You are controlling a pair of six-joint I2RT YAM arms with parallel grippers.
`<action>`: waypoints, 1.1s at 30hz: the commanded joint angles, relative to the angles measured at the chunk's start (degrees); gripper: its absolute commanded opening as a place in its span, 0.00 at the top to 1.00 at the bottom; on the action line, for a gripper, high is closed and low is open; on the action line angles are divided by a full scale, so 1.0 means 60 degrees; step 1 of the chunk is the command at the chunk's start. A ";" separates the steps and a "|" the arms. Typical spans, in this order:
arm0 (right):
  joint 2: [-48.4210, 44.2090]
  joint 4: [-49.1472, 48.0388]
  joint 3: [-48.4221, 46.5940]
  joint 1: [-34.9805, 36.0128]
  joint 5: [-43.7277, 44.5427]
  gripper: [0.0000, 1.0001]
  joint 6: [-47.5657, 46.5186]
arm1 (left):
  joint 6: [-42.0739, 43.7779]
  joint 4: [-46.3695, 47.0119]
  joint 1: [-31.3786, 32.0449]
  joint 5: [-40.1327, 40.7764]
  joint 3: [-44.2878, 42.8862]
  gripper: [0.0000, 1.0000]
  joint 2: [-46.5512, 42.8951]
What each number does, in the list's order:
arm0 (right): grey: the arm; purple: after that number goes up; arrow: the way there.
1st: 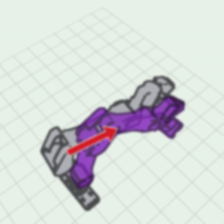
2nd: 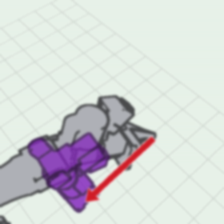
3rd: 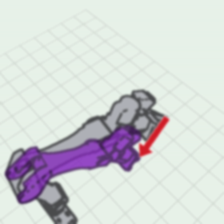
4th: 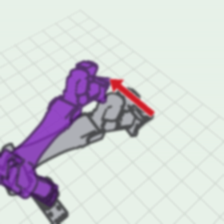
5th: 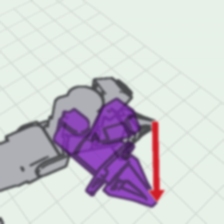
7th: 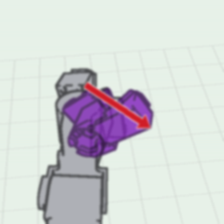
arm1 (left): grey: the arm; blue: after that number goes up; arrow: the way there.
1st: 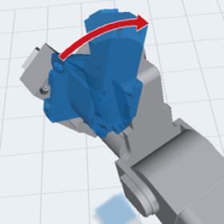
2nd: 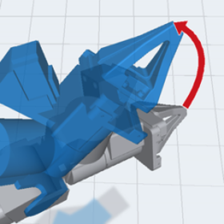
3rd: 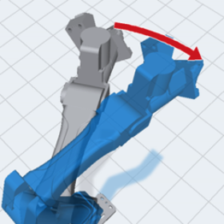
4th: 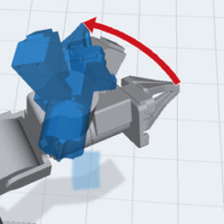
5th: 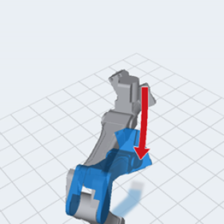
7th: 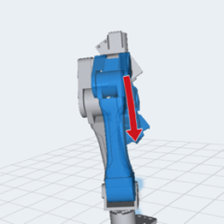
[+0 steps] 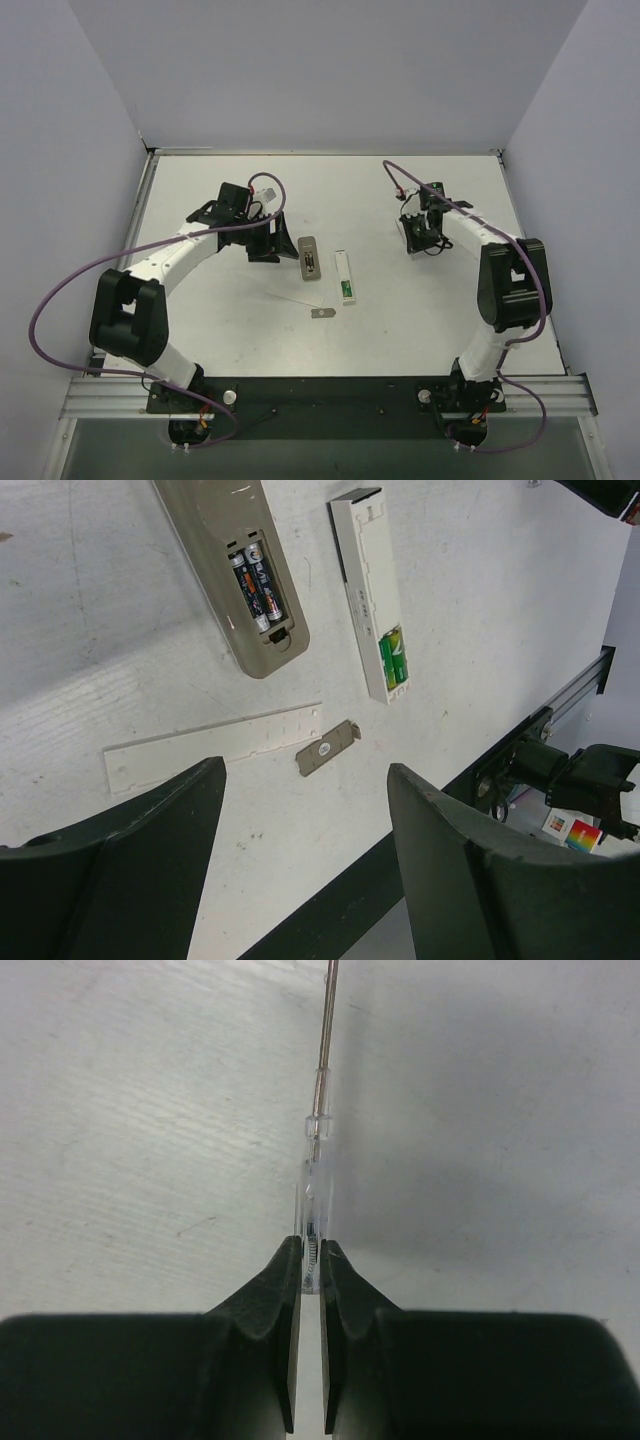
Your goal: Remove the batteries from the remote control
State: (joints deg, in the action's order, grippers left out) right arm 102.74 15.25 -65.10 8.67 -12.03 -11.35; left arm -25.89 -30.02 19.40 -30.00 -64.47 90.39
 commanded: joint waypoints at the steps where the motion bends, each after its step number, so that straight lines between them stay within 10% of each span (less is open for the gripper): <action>1: -0.1504 -0.0020 0.0127 0.0429 -0.1052 1.00 0.0631 | -0.0195 0.1031 0.0019 -0.0610 0.0124 0.25 -0.0651; 15: -0.5182 -0.4366 0.2396 0.1893 -0.6035 1.00 0.6313 | -0.3329 0.5938 0.0311 -0.3027 0.0988 0.25 -0.1763; 33: -0.6063 -0.7608 0.3965 0.3990 -0.6506 1.00 0.9304 | -0.3624 0.7200 0.1484 -0.2749 0.1618 0.28 -0.2145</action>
State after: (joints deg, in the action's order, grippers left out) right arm 69.14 -23.51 -42.09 32.34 -50.02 41.82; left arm -46.48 8.93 28.38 -45.82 -56.10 80.29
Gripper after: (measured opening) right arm 0.038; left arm 0.716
